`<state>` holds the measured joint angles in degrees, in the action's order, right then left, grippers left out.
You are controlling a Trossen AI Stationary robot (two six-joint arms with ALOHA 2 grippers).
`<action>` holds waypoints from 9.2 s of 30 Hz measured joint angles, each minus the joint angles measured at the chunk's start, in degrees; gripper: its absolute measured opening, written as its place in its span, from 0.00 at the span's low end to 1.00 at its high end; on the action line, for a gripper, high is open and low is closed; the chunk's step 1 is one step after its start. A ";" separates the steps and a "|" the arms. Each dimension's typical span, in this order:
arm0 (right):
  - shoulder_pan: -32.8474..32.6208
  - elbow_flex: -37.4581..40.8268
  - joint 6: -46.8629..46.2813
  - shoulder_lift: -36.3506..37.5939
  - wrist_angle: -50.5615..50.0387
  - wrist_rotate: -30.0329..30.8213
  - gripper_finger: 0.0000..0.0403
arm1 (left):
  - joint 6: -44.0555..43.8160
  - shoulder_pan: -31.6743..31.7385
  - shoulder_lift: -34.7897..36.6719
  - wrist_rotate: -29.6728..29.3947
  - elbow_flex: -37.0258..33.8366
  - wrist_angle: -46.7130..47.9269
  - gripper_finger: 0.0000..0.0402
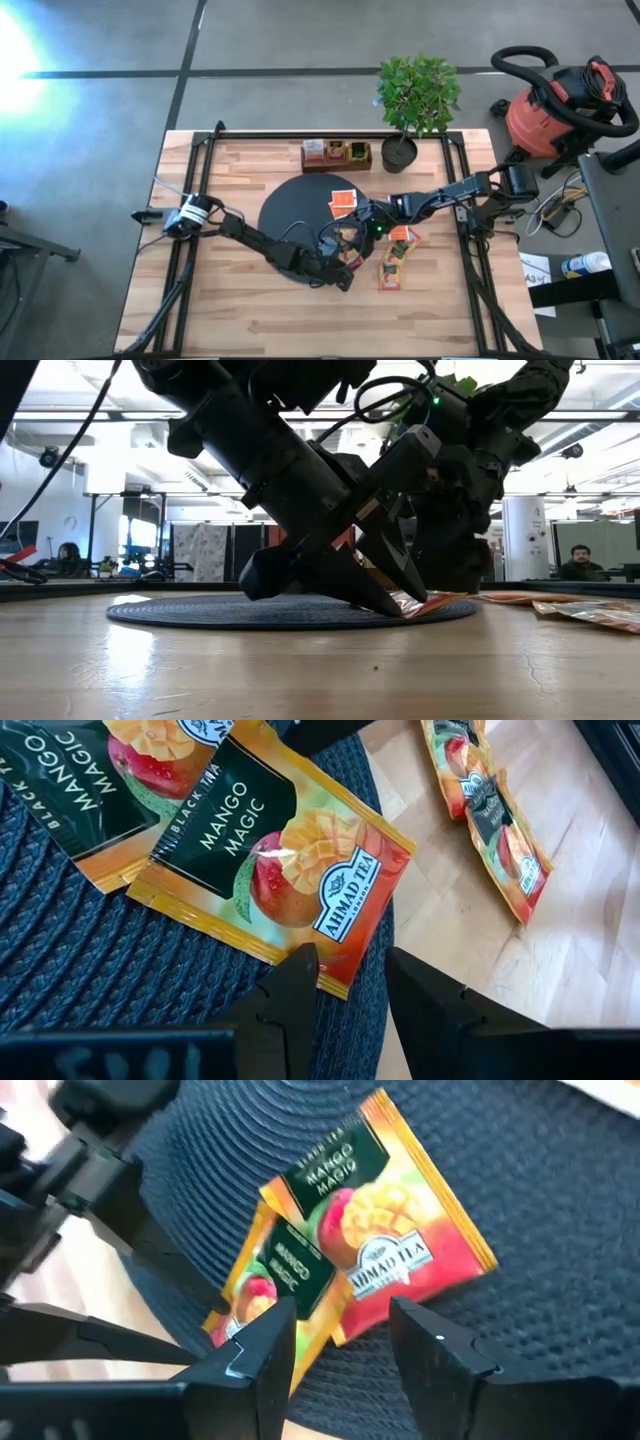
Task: Pick & Place Tea
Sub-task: Put the orange tea bag into the middle section of the brown wooden organizer
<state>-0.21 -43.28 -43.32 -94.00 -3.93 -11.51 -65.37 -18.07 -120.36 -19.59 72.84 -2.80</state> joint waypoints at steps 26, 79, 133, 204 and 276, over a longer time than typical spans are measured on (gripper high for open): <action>-1.40 -1.36 -4.71 -3.59 2.87 0.95 0.40 | 0.38 0.00 -0.17 0.61 -0.04 -0.18 0.31; 7.56 -1.45 18.07 21.82 -0.32 19.47 0.02 | -5.52 -4.20 27.60 -32.38 -1.65 28.79 0.31; 31.23 -27.71 38.58 -18.89 -2.45 14.51 0.08 | -10.55 -5.35 55.06 -38.37 -32.04 20.35 0.31; 3.85 -2.69 4.81 2.59 -8.55 3.06 0.29 | 17.28 6.61 11.25 -1.00 -21.11 -15.55 0.31; 10.37 -8.32 4.26 -4.12 -13.05 -6.73 0.47 | 15.64 9.16 8.41 1.29 -21.09 -18.34 0.31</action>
<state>10.16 -51.61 -39.06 -98.11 -16.98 -18.24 -49.74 -8.91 -111.94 -18.31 51.75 -21.15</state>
